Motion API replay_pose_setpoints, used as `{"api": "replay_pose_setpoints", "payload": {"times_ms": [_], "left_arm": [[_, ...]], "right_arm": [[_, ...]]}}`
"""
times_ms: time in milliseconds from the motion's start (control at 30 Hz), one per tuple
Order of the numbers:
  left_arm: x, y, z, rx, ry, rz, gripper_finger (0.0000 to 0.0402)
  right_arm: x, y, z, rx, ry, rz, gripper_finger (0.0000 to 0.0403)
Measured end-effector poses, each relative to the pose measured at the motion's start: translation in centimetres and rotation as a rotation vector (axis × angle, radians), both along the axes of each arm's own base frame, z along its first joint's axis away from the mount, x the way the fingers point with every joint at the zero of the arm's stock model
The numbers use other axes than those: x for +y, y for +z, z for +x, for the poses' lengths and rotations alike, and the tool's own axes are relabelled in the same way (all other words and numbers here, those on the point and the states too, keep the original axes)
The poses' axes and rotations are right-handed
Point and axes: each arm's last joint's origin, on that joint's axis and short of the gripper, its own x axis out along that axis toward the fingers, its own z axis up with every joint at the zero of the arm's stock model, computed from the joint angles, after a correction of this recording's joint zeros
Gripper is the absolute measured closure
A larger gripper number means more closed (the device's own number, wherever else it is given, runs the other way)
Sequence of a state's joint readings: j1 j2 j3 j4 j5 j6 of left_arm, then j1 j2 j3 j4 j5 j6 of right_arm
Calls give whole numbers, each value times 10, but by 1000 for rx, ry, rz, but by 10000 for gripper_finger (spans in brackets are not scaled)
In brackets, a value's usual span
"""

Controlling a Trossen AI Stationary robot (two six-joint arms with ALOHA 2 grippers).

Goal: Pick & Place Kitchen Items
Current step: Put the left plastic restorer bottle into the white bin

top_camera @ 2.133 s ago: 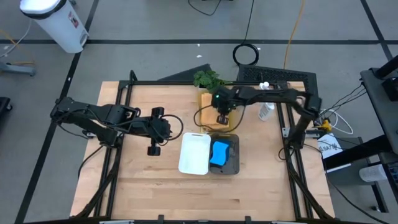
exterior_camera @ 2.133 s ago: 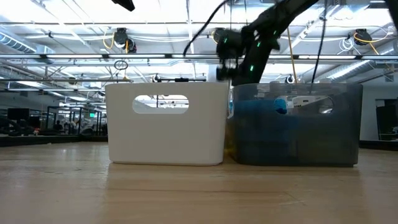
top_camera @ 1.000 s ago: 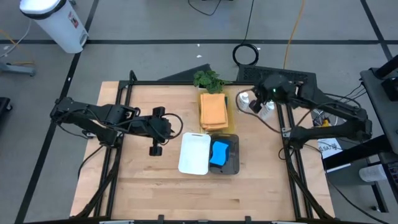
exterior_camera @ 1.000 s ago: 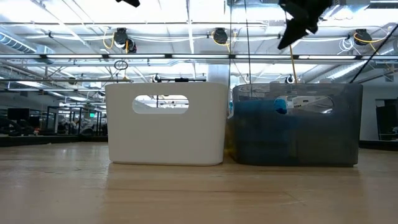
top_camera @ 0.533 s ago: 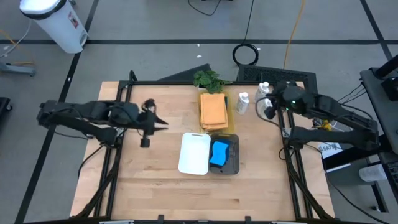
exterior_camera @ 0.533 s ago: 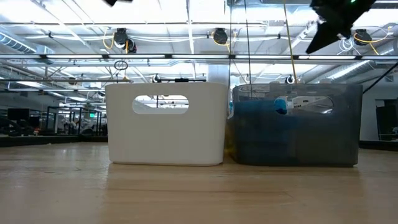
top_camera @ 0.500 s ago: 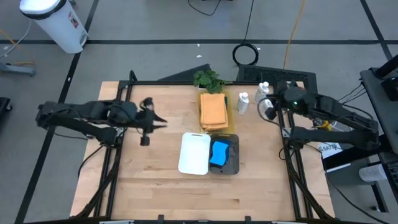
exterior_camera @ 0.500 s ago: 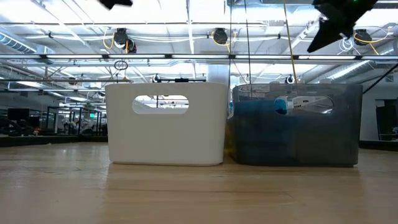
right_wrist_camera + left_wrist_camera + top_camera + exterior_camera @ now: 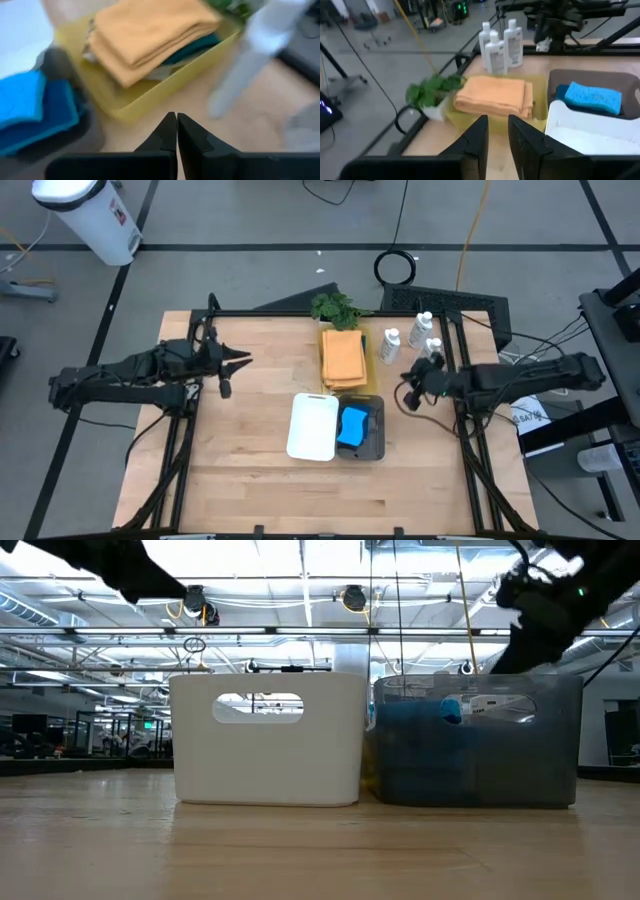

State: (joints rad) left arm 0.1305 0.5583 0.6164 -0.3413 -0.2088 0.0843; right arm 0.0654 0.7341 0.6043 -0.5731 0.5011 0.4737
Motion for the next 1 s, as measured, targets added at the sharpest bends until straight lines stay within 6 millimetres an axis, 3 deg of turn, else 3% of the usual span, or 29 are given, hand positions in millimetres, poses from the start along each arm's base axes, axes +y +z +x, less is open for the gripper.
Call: {"api": "replay_pose_setpoints", "payload": {"times_ms": [100,267,533,667,867,1000], "left_arm": [[0,-8,2,19,8,-28,323],[1,-13,7,42,8,-32,323],[1,-15,10,51,14,-49,323],[1,-15,10,47,19,-68,323],[1,-13,11,19,23,-77,323],[1,-13,11,8,38,-122,323]], "right_arm": [[8,-28,3,-15,18,12,403],[7,-70,-6,-14,-93,13,403],[-1,-115,-19,-142,-164,-39,397],[-2,-106,-11,-333,-129,-22,355],[-2,-100,-5,-408,-100,-24,243],[-1,-104,-2,-343,-46,-80,187]]}}
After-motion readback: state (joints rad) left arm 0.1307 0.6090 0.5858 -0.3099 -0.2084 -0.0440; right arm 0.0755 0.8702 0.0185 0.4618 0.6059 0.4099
